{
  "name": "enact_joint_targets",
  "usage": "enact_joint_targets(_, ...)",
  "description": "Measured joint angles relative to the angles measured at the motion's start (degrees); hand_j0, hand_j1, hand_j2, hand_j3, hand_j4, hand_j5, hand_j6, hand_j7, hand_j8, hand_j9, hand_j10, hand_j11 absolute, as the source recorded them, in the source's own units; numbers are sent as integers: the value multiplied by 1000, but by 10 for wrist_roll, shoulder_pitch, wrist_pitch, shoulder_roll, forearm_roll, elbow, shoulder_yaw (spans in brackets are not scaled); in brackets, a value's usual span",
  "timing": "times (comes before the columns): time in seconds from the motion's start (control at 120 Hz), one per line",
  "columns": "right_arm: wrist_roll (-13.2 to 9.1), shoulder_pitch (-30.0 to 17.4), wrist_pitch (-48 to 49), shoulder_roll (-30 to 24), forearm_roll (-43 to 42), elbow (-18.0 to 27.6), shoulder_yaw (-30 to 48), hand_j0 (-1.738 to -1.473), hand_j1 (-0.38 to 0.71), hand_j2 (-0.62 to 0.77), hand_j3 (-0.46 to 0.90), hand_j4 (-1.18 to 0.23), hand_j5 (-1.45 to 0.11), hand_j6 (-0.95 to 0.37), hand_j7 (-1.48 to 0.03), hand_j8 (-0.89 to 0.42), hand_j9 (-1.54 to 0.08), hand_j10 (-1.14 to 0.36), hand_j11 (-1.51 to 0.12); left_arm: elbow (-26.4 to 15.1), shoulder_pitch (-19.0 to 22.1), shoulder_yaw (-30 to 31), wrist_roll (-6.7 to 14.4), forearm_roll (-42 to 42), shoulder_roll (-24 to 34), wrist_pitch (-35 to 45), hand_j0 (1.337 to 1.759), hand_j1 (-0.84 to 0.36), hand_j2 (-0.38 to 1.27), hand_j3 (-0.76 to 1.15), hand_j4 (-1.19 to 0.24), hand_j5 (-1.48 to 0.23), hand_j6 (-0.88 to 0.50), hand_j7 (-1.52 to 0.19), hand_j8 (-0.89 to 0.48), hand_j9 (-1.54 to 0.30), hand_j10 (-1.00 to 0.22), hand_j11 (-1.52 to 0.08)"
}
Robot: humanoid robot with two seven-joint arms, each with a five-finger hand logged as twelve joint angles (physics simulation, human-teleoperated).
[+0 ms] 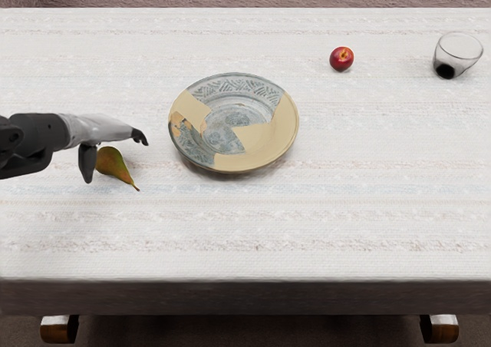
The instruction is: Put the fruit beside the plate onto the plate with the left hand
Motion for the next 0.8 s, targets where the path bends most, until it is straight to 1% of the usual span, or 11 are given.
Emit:
enact_joint_targets(0.408,0,0,0,0,0,0,0,-1658,-320,-5,0,-24,-31,-24,-31,-24,-31,-24,-31,-2,4,31,2,-1,2,41,1658,19,58,0,-280,-360,-280,-360,-280,-359,-279,-359)
enact_joint_targets(0.575,0,0,0,0,0,0,0,-1658,-320,-5,0,-24,-31,-24,-31,-24,-31,-24,-31,-1,10,36,2,-1,2,51,1658,-7,62,0,-302,-388,-302,-388,-302,-388,-301,-388)
enact_joint_targets(0.65,0,0,0,0,0,0,0,-1658,-320,-5,0,-24,-31,-24,-31,-24,-31,-24,-31,0,19,36,3,-1,0,54,1658,-14,63,0,-307,-396,-308,-395,-308,-395,-307,-395)
enact_joint_targets(0.8,0,0,0,0,0,0,0,-1658,-320,-5,0,-24,-31,-24,-31,-24,-31,-24,-31,0,19,37,3,-1,0,59,1658,-22,65,0,-314,-405,-315,-405,-315,-404,-314,-404)
